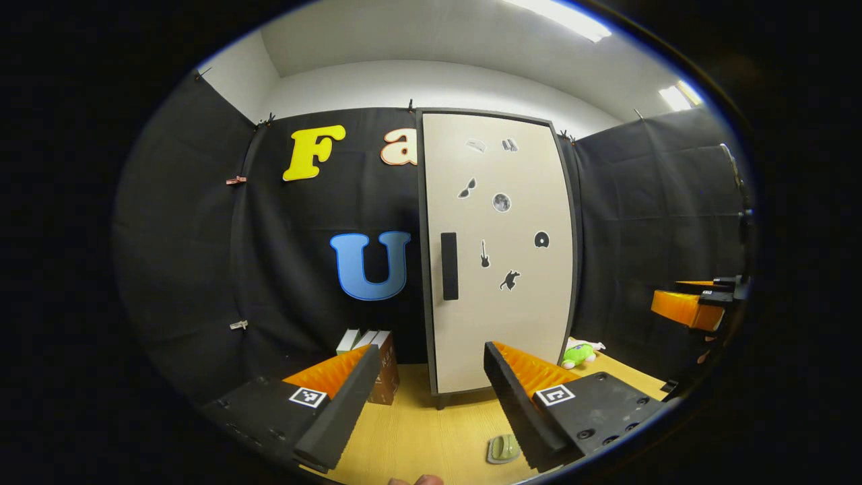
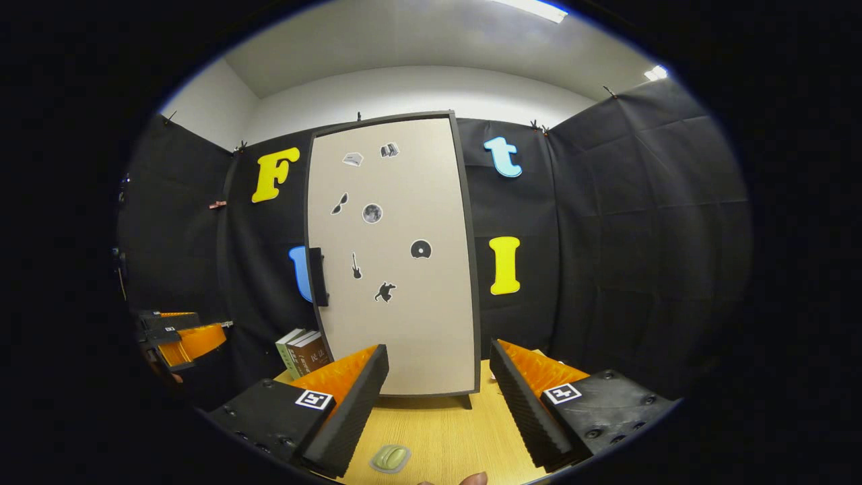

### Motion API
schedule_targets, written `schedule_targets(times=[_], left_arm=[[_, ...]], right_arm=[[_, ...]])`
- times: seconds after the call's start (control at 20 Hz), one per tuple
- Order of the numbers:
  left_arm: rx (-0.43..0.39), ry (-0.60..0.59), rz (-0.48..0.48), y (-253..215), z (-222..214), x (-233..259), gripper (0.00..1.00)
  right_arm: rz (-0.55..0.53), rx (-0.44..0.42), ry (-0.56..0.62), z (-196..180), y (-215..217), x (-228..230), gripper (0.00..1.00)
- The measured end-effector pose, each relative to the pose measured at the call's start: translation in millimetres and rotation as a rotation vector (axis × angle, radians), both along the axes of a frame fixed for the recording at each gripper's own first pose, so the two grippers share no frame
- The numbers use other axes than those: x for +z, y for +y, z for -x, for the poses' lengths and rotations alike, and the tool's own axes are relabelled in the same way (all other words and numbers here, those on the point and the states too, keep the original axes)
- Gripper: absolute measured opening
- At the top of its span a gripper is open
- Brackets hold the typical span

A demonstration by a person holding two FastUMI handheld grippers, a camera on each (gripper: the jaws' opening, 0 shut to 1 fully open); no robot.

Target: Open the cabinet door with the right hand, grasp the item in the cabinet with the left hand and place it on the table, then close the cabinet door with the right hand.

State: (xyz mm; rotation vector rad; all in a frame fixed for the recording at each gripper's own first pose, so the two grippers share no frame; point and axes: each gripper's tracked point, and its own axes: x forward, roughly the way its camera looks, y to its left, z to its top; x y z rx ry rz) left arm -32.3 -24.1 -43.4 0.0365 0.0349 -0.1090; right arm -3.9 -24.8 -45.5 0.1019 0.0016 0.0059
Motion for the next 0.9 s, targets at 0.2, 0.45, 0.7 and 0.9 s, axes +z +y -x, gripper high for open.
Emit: schedule_targets(times=[0.2,0.45,0.7,0.9], left_arm=[[-0.001,0.001,0.002,-0.5,-0.1,-0.5,0.96],[-0.006,-0.001,-0.001,-1.6,1.1,0.9,0.97],[-0.005,0.002,0.001,-1.3,1.8,0.7,0.96],[-0.011,0.004,-0.001,-3.6,-0.8,-1.4,0.96]], right_arm=[[0.002,-0.003,-0.001,0.8,-1.1,0.6,0.97],[-0.001,-0.001,0.000,2.2,-0.4,1.0,0.97],[0.003,0.004,0.001,2.5,2.2,0.3,0.97],[0.006,0.000,0.001,1.5,1.1,-0.9,0.97]])
